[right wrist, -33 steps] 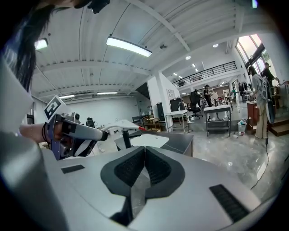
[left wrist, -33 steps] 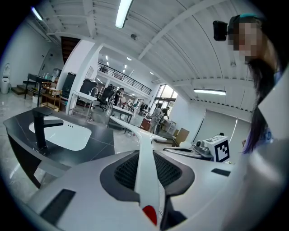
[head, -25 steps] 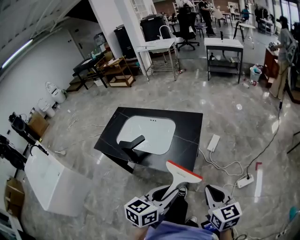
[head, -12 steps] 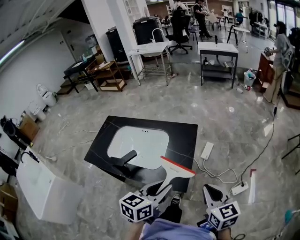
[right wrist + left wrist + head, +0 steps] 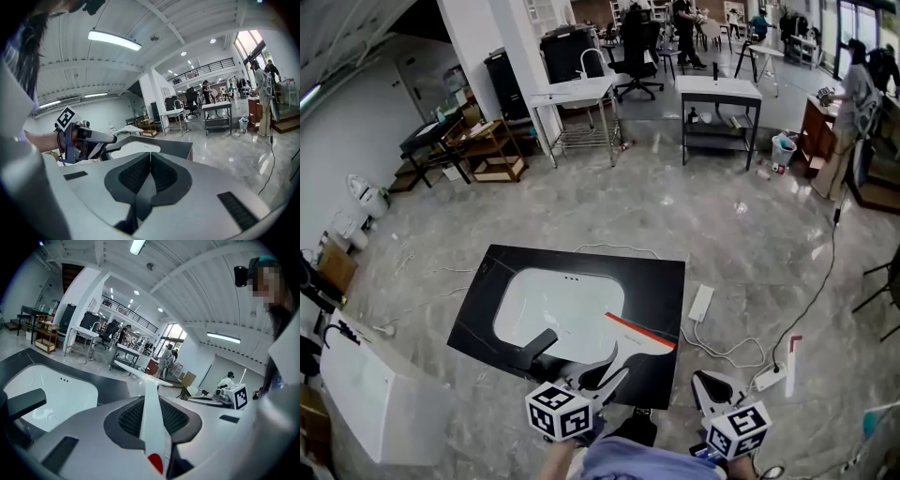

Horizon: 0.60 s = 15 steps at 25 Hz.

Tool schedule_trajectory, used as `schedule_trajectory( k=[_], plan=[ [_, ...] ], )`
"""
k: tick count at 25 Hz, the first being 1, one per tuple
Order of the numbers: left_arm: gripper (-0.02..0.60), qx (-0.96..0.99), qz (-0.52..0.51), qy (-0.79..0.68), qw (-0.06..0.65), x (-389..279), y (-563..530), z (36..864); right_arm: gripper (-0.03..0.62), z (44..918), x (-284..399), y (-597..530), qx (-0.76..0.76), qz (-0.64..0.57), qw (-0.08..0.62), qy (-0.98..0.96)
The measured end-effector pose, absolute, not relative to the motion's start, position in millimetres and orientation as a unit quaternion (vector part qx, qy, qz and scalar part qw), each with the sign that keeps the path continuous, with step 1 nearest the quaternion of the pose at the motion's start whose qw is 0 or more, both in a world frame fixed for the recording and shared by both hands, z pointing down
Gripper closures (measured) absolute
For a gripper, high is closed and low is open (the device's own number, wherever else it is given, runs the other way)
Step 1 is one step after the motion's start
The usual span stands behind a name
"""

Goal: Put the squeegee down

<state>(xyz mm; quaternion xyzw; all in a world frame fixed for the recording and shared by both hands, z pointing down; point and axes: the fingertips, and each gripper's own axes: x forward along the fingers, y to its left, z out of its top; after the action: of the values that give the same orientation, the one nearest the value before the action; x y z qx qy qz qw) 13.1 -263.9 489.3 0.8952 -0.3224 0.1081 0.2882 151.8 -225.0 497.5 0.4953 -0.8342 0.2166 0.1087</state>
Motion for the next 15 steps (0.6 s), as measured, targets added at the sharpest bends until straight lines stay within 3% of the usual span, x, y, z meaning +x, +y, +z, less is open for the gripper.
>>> schedule_trajectory(
  k=[15],
  plan=[
    [0.483,0.914,0.142,-0.288,0.249,32,-428,537,0.576,515,156,-298,0.527,0.239,0.131,-0.805]
  ],
)
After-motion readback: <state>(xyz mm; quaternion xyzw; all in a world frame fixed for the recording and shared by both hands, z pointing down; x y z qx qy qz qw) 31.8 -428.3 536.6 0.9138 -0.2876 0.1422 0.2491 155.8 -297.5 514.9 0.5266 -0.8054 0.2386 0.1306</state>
